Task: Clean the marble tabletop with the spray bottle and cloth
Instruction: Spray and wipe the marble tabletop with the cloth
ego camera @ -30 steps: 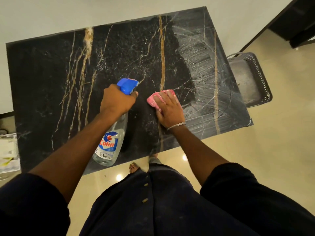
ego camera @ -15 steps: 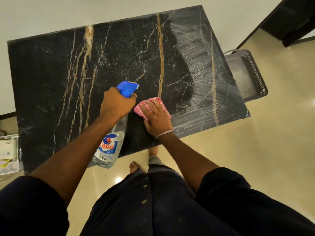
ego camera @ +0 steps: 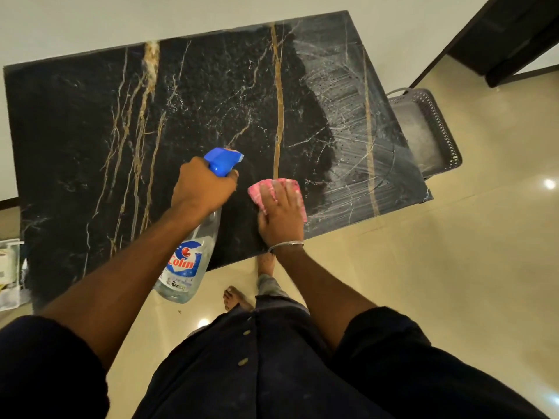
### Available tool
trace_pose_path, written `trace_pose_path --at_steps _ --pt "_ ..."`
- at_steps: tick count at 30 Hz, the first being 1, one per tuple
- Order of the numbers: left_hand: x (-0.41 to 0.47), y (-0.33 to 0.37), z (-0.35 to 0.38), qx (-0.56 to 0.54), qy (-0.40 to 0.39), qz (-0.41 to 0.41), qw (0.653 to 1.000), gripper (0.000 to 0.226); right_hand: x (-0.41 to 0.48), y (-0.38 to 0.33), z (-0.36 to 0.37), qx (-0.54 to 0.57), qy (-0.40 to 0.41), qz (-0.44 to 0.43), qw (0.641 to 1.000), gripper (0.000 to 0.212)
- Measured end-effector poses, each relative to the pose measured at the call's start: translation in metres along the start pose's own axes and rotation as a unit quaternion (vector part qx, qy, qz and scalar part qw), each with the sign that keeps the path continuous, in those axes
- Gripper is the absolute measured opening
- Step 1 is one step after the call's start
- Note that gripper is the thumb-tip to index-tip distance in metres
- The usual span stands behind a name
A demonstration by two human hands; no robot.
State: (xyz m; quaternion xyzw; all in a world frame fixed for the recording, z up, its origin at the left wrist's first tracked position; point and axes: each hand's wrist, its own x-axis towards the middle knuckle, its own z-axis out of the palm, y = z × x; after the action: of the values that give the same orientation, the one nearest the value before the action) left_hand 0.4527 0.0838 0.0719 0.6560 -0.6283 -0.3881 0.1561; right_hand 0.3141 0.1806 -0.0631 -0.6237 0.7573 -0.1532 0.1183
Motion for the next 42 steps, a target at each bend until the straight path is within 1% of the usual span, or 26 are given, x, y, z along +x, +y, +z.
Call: trace_pose_path --at_steps 2,4,6,7,11,14,16,18,20,23,24,25,26,30,32,34,36,37,38,40,42 --pt "-0.003 0.0 0.003 0.0 0.0 -0.001 1.0 0.023 -0.017 -0.01 0.005 -0.005 -0.035 -0.082 0.996 0.06" --pt "-0.005 0.001 0.005 -0.002 0.0 0.002 1.0 0.021 -0.024 -0.001 0.003 -0.02 -0.054 -0.144 0.988 0.06" --pt "-0.007 0.002 0.006 -0.005 0.002 0.005 1.0 0.021 -0.022 0.019 -0.002 -0.025 -0.049 -0.159 0.986 0.06" --pt "-0.007 0.002 0.005 -0.005 0.002 0.007 1.0 0.021 -0.02 0.031 -0.006 -0.028 -0.042 -0.141 0.989 0.06" --pt "-0.01 -0.002 0.003 -0.011 -0.005 0.023 1.0 0.022 -0.018 0.064 -0.026 -0.027 0.023 -0.017 0.999 0.056" --pt "-0.013 -0.005 0.004 -0.003 -0.008 0.025 1.0 0.022 -0.021 0.051 -0.024 -0.039 0.04 0.055 0.997 0.055" --pt "-0.015 -0.006 0.007 0.007 -0.01 0.029 1.0 0.021 -0.028 0.03 -0.014 -0.027 0.045 0.078 0.996 0.055" --pt "-0.017 -0.005 0.011 0.01 -0.011 0.021 1.0 0.022 -0.039 0.013 -0.004 -0.014 0.025 0.031 0.999 0.058" --pt "-0.018 -0.003 0.015 0.009 -0.012 0.01 1.0 0.023 -0.048 0.008 0.002 -0.018 -0.001 -0.05 0.999 0.061" --pt "-0.019 0.001 0.017 0.012 -0.021 0.012 1.0 0.023 -0.048 0.03 -0.005 -0.038 -0.032 -0.16 0.986 0.061" --pt "-0.02 0.002 0.018 0.011 -0.026 0.017 0.999 0.022 -0.048 0.042 -0.008 -0.044 -0.039 -0.175 0.983 0.061" --pt "-0.021 0.003 0.018 0.008 -0.03 0.023 0.999 0.021 -0.048 0.056 -0.013 -0.047 -0.04 -0.167 0.984 0.061" --pt "-0.021 0.004 0.017 0.005 -0.033 0.028 0.999 0.019 -0.047 0.071 -0.018 -0.046 -0.029 -0.142 0.988 0.06" --pt "-0.021 0.005 0.015 0.01 -0.033 0.04 0.999 0.018 -0.044 0.12 -0.044 -0.04 0.04 0.005 0.998 0.058" --pt "-0.02 0.004 0.014 0.013 -0.029 0.041 0.999 0.018 -0.038 0.119 -0.047 -0.057 0.05 0.066 0.995 0.058" --pt "-0.019 0.003 0.015 0.016 -0.031 0.044 0.998 0.017 -0.033 0.102 -0.041 -0.067 0.062 0.127 0.988 0.057" --pt "-0.019 0.003 0.016 0.013 -0.035 0.045 0.998 0.018 -0.03 0.079 -0.033 -0.053 0.067 0.16 0.983 0.056" --pt "-0.018 0.004 0.018 0.012 -0.038 0.045 0.998 0.019 -0.027 0.066 -0.03 -0.047 0.057 0.147 0.986 0.056" --pt "-0.018 0.005 0.02 0.013 -0.038 0.046 0.998 0.019 -0.025 0.054 -0.025 -0.039 0.04 0.114 0.992 0.056" --pt "-0.016 0.01 0.025 0.014 -0.036 0.045 0.998 0.018 -0.018 0.034 -0.016 -0.013 0.0 0.016 1.0 0.056" --pt "-0.012 0.018 0.032 0.012 -0.033 0.038 0.999 0.018 -0.013 0.028 -0.01 -0.012 -0.043 -0.1 0.994 0.057"
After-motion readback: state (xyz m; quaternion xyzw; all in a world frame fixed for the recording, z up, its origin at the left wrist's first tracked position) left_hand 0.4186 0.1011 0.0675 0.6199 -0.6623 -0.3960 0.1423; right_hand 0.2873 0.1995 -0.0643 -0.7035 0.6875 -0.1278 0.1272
